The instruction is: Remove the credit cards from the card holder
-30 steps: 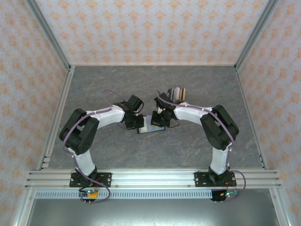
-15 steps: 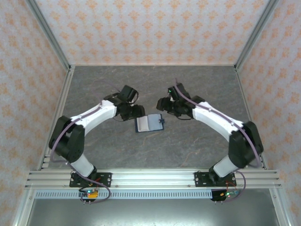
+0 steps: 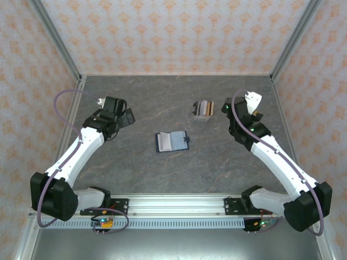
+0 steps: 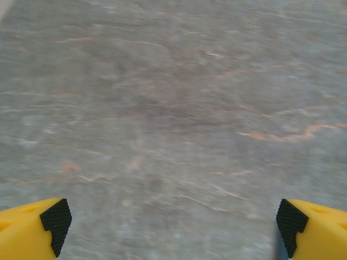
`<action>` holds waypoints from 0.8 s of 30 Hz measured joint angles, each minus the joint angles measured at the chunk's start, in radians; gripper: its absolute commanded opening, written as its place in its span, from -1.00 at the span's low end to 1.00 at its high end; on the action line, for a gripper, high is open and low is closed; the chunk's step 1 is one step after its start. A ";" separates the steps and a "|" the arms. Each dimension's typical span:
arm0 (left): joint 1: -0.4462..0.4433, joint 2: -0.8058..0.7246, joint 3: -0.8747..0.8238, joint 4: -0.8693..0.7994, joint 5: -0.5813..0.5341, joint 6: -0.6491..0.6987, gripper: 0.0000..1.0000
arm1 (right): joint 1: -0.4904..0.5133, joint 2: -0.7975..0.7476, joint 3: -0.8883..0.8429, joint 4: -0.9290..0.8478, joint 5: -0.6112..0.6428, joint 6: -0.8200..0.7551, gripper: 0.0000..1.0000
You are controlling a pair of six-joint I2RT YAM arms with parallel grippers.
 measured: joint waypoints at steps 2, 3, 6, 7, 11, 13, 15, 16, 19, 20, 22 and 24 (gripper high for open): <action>0.016 -0.015 -0.072 0.056 -0.061 0.019 1.00 | -0.026 0.000 -0.076 0.053 0.060 -0.027 0.99; 0.023 -0.021 -0.109 0.084 -0.092 0.029 1.00 | -0.042 0.000 -0.119 0.089 0.079 -0.039 0.99; 0.044 -0.027 -0.182 0.141 -0.149 0.061 1.00 | -0.101 0.000 -0.242 0.214 0.107 -0.085 0.99; 0.057 -0.027 -0.196 0.164 -0.159 0.076 1.00 | -0.118 0.002 -0.289 0.271 0.109 -0.112 0.99; 0.089 -0.028 -0.270 0.315 -0.190 0.141 1.00 | -0.135 0.072 -0.388 0.429 0.121 -0.216 0.99; 0.093 -0.031 -0.331 0.407 -0.193 0.182 1.00 | -0.140 0.134 -0.418 0.514 0.111 -0.268 0.99; 0.095 -0.036 -0.381 0.489 -0.188 0.225 1.00 | -0.156 0.174 -0.443 0.579 0.088 -0.304 0.99; 0.097 -0.043 -0.412 0.544 -0.185 0.251 1.00 | -0.169 0.189 -0.456 0.613 0.066 -0.320 0.99; 0.101 -0.052 -0.495 0.706 -0.162 0.324 1.00 | -0.212 0.201 -0.489 0.709 -0.011 -0.352 0.99; 0.103 -0.052 -0.513 0.743 -0.154 0.342 1.00 | -0.228 0.201 -0.499 0.738 -0.040 -0.358 0.99; 0.108 -0.050 -0.551 0.827 -0.130 0.374 1.00 | -0.258 0.201 -0.514 0.803 -0.103 -0.372 0.99; 0.111 -0.038 -0.580 0.911 -0.106 0.398 1.00 | -0.279 0.202 -0.526 0.859 -0.156 -0.388 0.99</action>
